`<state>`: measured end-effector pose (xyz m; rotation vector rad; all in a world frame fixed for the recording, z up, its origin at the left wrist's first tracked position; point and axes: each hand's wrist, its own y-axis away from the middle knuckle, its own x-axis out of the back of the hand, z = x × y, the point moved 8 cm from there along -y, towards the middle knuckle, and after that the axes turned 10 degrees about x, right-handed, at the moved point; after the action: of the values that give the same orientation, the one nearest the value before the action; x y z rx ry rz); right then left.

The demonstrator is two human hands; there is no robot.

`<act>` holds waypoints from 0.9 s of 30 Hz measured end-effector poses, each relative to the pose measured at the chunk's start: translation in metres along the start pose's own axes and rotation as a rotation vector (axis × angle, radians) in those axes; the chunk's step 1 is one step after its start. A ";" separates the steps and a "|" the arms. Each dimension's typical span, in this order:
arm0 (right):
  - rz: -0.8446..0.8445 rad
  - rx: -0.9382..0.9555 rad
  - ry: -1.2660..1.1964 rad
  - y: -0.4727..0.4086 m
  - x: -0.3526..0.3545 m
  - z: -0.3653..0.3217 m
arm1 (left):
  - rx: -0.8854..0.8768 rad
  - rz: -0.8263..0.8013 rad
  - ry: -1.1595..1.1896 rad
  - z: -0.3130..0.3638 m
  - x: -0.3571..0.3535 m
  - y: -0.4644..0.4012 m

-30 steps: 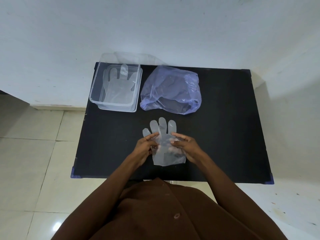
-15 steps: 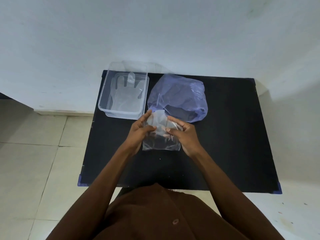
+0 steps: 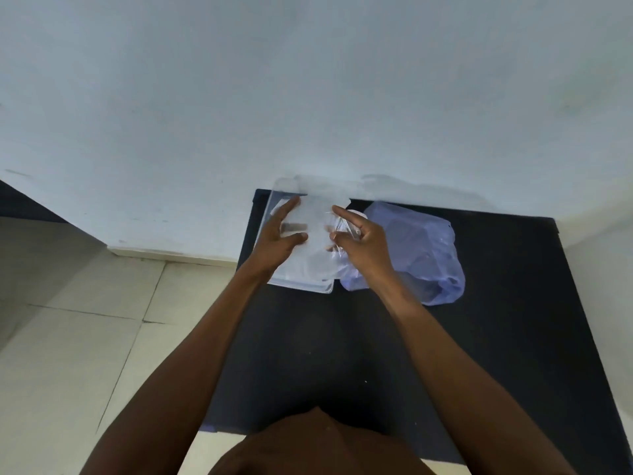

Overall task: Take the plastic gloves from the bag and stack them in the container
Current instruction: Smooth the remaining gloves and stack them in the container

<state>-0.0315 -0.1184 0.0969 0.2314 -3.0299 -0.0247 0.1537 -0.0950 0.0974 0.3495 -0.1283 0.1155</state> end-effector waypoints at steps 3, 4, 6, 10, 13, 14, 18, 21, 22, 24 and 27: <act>0.022 0.006 0.057 -0.023 -0.013 0.005 | -0.140 0.009 -0.128 0.008 0.017 -0.020; 0.025 -0.008 0.064 -0.030 -0.019 0.011 | -0.159 0.014 -0.160 0.005 0.023 -0.029; 0.024 -0.071 0.074 -0.041 -0.031 0.028 | -0.162 0.014 -0.234 -0.006 0.030 -0.046; 0.001 -0.239 0.128 -0.048 -0.055 0.060 | 0.010 -0.027 -0.375 -0.039 0.033 -0.074; -0.045 -0.278 0.288 -0.050 -0.068 0.063 | 0.149 -0.075 -0.396 -0.054 0.030 -0.080; -0.056 -0.289 0.336 -0.052 -0.072 0.063 | 0.193 -0.085 -0.383 -0.056 0.030 -0.082; -0.107 -0.344 0.455 -0.055 -0.083 0.071 | 0.259 -0.124 -0.367 -0.059 0.022 -0.083; -0.113 -0.393 0.498 -0.052 -0.085 0.080 | 0.305 -0.127 -0.390 -0.070 0.022 -0.087; -0.112 -0.409 0.502 -0.051 -0.085 0.082 | 0.316 -0.115 -0.409 -0.074 0.024 -0.089; -0.114 -0.421 0.522 -0.050 -0.086 0.085 | 0.344 -0.107 -0.433 -0.078 0.028 -0.089; -0.117 -0.424 0.543 -0.052 -0.087 0.086 | 0.327 -0.107 -0.457 -0.076 0.023 -0.088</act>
<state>0.0532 -0.1553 0.0013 0.3139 -2.3970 -0.5156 0.1965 -0.1483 0.0003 0.7050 -0.5460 -0.0530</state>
